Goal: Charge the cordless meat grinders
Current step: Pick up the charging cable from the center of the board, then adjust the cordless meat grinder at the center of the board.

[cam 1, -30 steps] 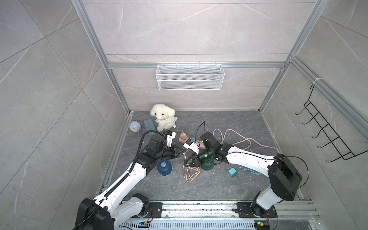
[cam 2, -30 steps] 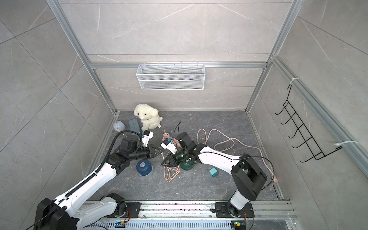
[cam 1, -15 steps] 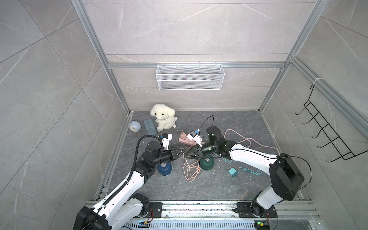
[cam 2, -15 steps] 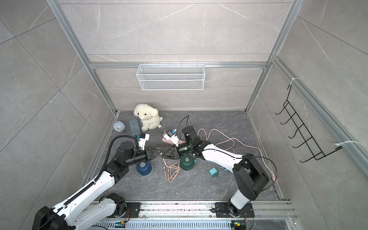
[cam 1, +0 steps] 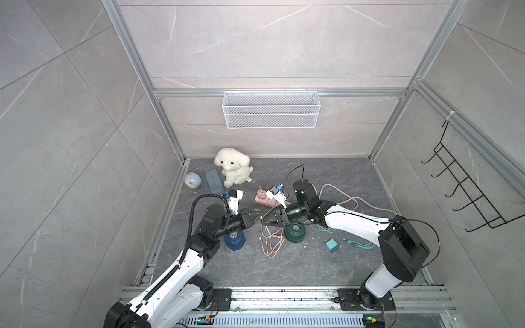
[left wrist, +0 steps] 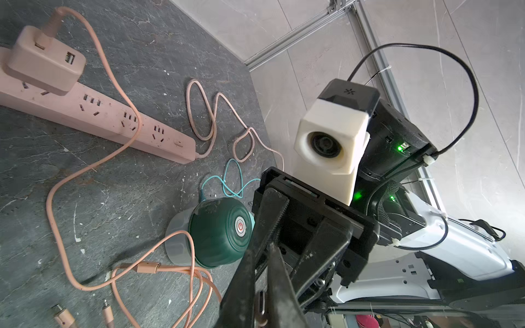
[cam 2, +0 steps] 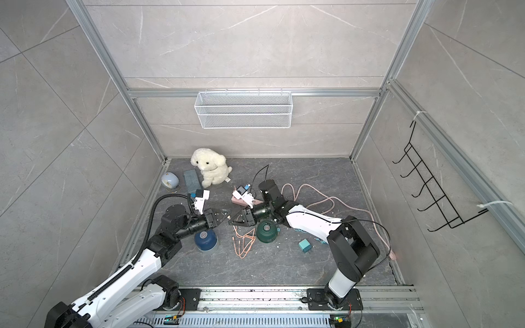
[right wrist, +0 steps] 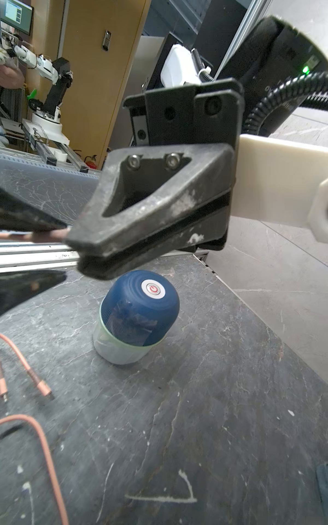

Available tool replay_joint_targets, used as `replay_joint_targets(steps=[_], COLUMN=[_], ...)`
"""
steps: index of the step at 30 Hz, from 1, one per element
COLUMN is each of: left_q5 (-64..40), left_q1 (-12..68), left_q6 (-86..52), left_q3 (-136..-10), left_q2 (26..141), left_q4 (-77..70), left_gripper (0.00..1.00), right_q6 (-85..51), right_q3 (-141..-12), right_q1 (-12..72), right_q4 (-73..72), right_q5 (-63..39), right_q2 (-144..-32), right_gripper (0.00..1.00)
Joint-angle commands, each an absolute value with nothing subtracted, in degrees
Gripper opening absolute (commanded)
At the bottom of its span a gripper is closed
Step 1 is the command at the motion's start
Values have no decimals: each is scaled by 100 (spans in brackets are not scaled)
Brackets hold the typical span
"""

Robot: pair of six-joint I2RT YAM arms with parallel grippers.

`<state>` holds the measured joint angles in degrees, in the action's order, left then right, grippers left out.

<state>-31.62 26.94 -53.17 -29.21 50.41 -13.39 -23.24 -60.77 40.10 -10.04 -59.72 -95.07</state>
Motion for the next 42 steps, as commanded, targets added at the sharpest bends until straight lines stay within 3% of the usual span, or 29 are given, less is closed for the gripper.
replay_joint_targets(steps=[1, 8, 12, 16, 21, 23, 25, 27, 37, 42], left_q5=[-3217, -3240, -3261, -3261, -3271, -3082, -2813, -2526, -548, -33], left_q1=[2672, 2672, 2672, 2672, 2667, 2663, 2646, 2613, 2303, 2298], left_q6=[-5437, -5414, -5422, -5406, -5232, -4956, -4654, -4398, -3610, -3888], left_q3=[-2869, -2846, -2791, -2784, -2935, -3164, -3410, -3686, -5102, -5053], left_q2=[4921, 4923, 4892, 4816, 4782, 4682, 4548, 4421, 4663, 4854], left_q4=[-1652, -1714, -1810, -1818, -1423, -759, -31, 659, 4674, 5754], left_gripper=[0, 0, 0, 0, 21, 47, 60, 68, 71, 72], right_q6=[-2578, -2691, -2714, -2712, -2703, -2613, -2377, -2028, -167, 113], right_q3=[-6207, -6217, -6256, -6292, -6354, -6439, -6553, -6704, -7470, -7628], right_q1=[3983, 3981, 3985, 3981, 3959, 3946, 3933, 3937, 4151, 4535], right_q4=[-1395, -1491, -1423, -1345, -1185, -881, -387, 222, 2903, 3152], right_q5=[-6153, -6277, -6292, -6279, -6288, -6319, -6344, -6353, -5988, -6025], right_q2=[-9556, -9580, -9643, -9711, -9748, -9813, -9874, -9913, -10151, -10387], right_gripper=[24, 24, 9, 6, 3, 1, 0, 0, 1, 1])
